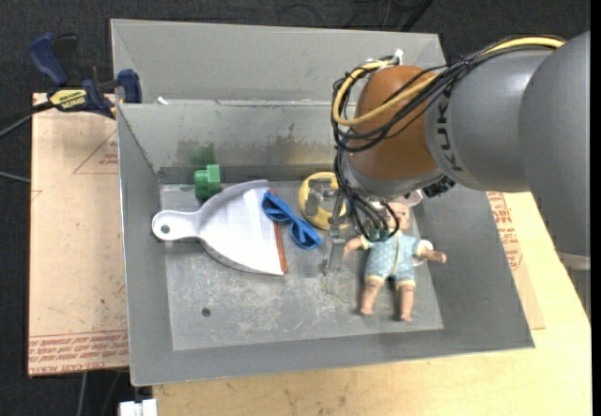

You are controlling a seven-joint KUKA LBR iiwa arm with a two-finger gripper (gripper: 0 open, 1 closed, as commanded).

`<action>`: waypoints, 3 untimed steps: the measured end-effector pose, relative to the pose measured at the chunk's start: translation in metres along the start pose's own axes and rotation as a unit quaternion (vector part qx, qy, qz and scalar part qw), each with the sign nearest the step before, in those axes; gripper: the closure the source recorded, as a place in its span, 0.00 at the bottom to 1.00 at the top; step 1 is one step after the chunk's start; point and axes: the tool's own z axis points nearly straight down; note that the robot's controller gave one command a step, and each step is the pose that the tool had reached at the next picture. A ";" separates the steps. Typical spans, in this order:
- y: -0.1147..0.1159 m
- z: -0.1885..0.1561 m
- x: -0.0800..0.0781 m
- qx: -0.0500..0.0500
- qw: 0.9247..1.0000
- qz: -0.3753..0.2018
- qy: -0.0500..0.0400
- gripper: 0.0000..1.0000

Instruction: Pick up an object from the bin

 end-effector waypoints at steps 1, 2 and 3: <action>0.016 0.026 -0.016 -0.001 0.998 0.066 -0.002 1.00; 0.016 0.027 -0.015 -0.001 0.998 0.066 0.000 0.00; 0.016 0.027 -0.015 -0.001 0.998 0.066 0.000 0.00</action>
Offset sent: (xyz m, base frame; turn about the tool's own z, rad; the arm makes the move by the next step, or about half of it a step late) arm 0.0000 0.0000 0.0000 0.0000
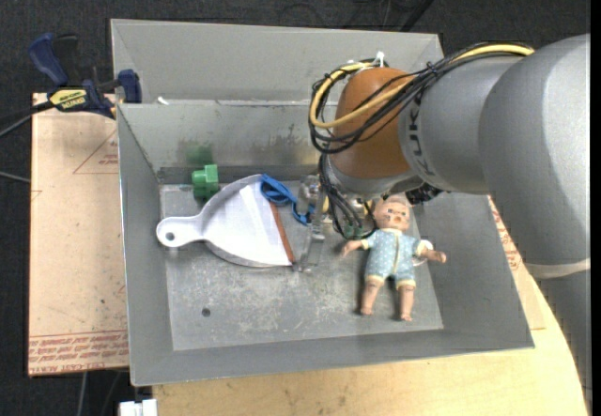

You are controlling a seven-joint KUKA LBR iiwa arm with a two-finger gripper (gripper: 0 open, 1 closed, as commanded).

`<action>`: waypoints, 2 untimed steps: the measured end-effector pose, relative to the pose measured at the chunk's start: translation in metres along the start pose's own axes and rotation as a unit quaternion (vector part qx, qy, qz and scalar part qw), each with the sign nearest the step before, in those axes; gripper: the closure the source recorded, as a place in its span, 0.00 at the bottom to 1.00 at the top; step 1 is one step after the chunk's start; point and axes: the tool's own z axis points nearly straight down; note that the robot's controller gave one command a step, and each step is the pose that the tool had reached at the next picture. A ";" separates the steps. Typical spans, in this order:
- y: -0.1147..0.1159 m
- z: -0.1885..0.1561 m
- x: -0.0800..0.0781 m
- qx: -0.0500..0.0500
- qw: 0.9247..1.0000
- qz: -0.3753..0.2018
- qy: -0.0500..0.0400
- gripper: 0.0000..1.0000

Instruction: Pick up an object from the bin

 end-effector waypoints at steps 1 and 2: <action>0.001 0.000 -0.002 0.000 1.000 -0.008 0.000 0.00; 0.009 0.000 -0.003 0.000 0.998 -0.066 -0.002 0.00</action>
Offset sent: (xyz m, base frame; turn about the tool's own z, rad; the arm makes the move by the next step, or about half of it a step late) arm 0.0045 0.0123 -0.0011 -0.1638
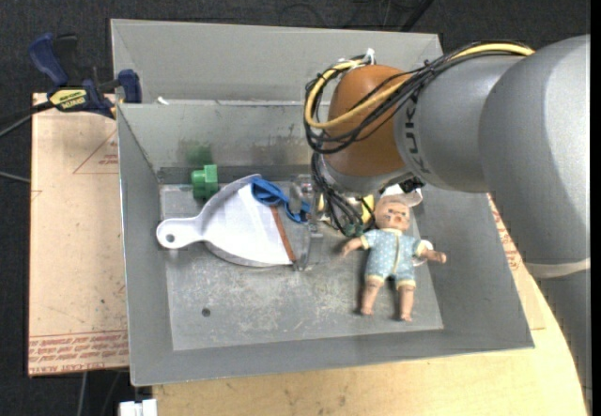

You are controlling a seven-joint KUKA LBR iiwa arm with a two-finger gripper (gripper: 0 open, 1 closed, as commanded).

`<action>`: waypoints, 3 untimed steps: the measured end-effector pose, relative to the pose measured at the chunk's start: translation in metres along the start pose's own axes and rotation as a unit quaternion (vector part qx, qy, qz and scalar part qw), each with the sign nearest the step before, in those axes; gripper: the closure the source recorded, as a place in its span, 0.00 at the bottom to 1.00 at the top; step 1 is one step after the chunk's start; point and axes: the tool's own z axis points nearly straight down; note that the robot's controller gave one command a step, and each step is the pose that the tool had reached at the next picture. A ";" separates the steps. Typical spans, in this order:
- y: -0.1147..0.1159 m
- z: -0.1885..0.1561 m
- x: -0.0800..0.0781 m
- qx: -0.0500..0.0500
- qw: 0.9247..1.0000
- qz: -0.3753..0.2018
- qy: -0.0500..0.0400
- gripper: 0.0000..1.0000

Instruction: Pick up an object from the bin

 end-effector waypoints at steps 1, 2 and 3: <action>-0.003 -0.002 0.004 -0.001 1.000 -0.026 -0.002 1.00; -0.003 -0.002 0.004 -0.001 1.000 -0.026 -0.002 1.00; -0.006 -0.042 0.004 -0.001 1.000 -0.026 0.002 1.00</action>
Offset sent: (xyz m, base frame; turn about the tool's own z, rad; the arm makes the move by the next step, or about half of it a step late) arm 0.0000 0.0000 0.0000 0.0000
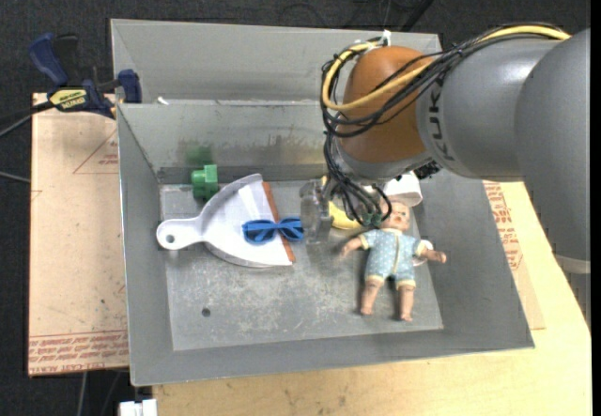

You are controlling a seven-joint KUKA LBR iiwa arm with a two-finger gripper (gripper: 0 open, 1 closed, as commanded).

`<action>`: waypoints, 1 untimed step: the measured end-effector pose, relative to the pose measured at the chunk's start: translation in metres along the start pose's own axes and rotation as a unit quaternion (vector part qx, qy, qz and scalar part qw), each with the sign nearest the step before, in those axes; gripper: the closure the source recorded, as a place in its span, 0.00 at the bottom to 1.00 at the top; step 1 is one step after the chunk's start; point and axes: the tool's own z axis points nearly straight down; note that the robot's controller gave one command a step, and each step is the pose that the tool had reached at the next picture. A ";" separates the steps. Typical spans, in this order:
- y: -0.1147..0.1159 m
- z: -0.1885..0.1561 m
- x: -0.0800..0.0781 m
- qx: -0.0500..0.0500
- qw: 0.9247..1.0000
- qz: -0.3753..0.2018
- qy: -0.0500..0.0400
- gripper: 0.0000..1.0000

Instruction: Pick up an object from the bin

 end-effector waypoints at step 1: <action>0.002 -0.062 -0.005 0.000 1.000 -0.023 -0.003 1.00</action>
Offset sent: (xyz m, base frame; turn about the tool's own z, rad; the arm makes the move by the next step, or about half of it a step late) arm -0.0146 0.0090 -0.0058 -0.0804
